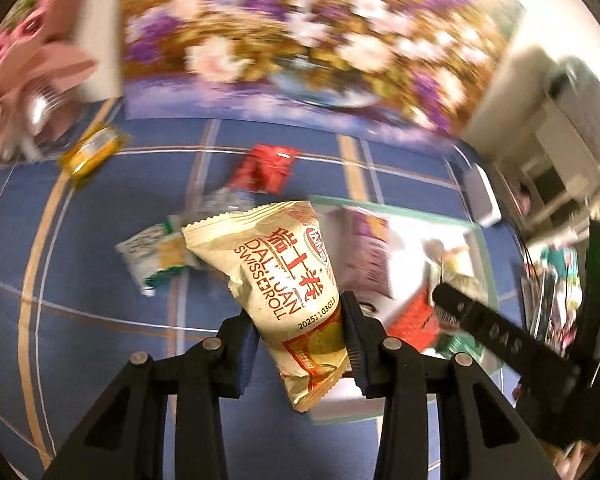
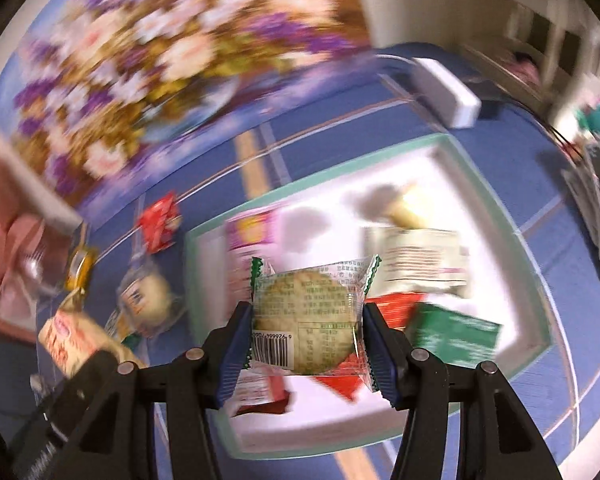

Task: Organize snacks
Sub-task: 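Carry both packets into the white tray and open both tools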

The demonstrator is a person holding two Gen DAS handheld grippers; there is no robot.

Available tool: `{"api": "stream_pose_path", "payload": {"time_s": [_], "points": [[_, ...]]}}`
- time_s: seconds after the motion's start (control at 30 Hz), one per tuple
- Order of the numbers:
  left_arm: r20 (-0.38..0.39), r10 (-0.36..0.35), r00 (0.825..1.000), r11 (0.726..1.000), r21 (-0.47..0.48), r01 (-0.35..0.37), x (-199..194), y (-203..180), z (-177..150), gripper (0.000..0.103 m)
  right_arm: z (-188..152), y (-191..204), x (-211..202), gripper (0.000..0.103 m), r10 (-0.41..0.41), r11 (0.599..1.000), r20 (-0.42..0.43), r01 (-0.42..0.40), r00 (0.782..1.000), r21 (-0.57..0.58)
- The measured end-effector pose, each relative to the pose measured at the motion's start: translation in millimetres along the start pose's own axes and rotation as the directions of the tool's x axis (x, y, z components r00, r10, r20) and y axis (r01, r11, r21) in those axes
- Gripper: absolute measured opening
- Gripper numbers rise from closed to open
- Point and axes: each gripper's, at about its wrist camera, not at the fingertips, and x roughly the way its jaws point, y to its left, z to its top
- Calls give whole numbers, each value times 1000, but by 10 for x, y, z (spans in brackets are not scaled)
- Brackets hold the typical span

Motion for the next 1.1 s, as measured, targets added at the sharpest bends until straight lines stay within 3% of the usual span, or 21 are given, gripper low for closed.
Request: {"api": "stream_pose_path", "payload": {"time_s": [0.2, 0.47, 0.87, 0.97, 1.1], "points": [[-44, -24, 999, 993, 116, 29, 183, -489, -126, 41, 69, -452, 10, 58, -31, 995, 4, 30, 1000, 97], [-102, -13, 995, 980, 195, 33, 491, -820, -241, 41, 64, -600, 69, 59, -20, 991, -14, 22, 1000, 129], [-94, -20, 995, 983, 178, 37, 454, -798, -210, 41, 53, -476, 80, 59, -4, 996, -17, 6, 1000, 91], [-90, -24, 996, 987, 159, 39, 410, -754, -173, 49, 50, -462, 81, 60, -4, 996, -18, 6, 1000, 87], [-81, 26, 996, 993, 116, -17, 368, -615, -115, 54, 56, -439, 87, 65, -11, 997, -23, 13, 1000, 82]]}}
